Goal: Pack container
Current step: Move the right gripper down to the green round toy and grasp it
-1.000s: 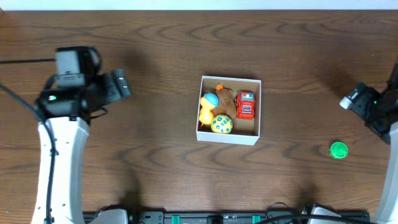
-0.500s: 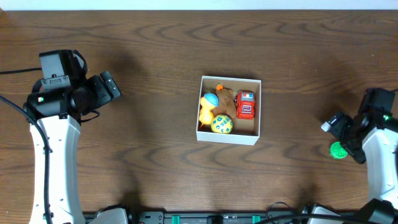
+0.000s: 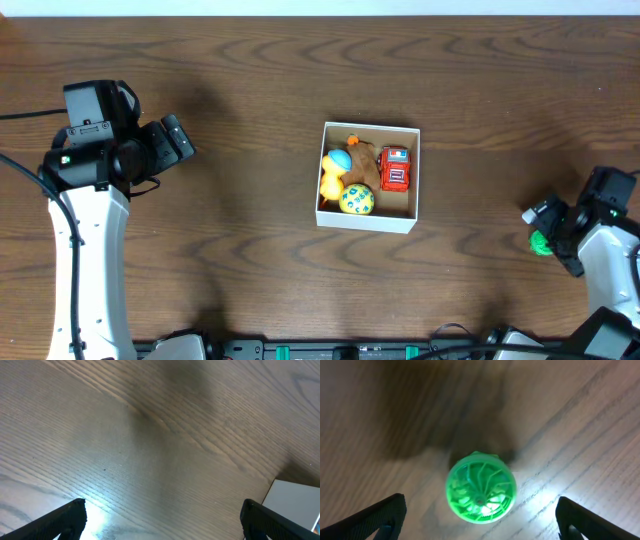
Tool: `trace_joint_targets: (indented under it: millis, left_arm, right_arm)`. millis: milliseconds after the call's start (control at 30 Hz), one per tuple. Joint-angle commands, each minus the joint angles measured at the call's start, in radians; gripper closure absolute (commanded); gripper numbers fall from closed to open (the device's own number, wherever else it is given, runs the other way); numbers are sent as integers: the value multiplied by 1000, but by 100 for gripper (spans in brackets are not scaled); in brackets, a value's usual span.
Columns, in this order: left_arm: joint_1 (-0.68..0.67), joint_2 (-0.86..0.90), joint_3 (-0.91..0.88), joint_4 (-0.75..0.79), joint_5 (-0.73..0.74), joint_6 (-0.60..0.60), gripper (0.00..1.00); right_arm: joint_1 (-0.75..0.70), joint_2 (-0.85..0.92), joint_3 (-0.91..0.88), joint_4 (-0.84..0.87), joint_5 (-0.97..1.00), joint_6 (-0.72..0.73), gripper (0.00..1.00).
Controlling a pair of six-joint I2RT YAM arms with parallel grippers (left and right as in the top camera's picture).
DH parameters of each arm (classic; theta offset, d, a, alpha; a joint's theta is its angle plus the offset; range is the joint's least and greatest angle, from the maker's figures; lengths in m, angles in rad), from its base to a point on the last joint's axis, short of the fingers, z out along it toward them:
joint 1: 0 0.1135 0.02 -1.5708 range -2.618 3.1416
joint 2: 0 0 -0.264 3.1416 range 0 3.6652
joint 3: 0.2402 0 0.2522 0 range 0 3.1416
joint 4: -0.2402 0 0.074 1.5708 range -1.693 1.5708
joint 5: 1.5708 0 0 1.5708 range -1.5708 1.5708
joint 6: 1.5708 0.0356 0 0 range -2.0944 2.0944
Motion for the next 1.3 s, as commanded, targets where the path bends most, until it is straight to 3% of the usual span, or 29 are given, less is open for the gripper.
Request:
trace_joint_targets:
  millis: [0,567,933,1267]
  left_arm:
    - [3,6,-9,-6,10,-5,2]
    - [3,6,-9,-18,10,-5,2]
    - [3,6,-9,-17,10,-5,2]
    - [3,6,-9,-17,10,-5,2]
  right_arm:
    - [-14,7,-31,33,9,-6,5]
    - [-14,114,-83,164,9,-6,12]
    - [-14,127,-83,167,9,-6,43]
    - [-13,124,-76,167,-23,-3,61]
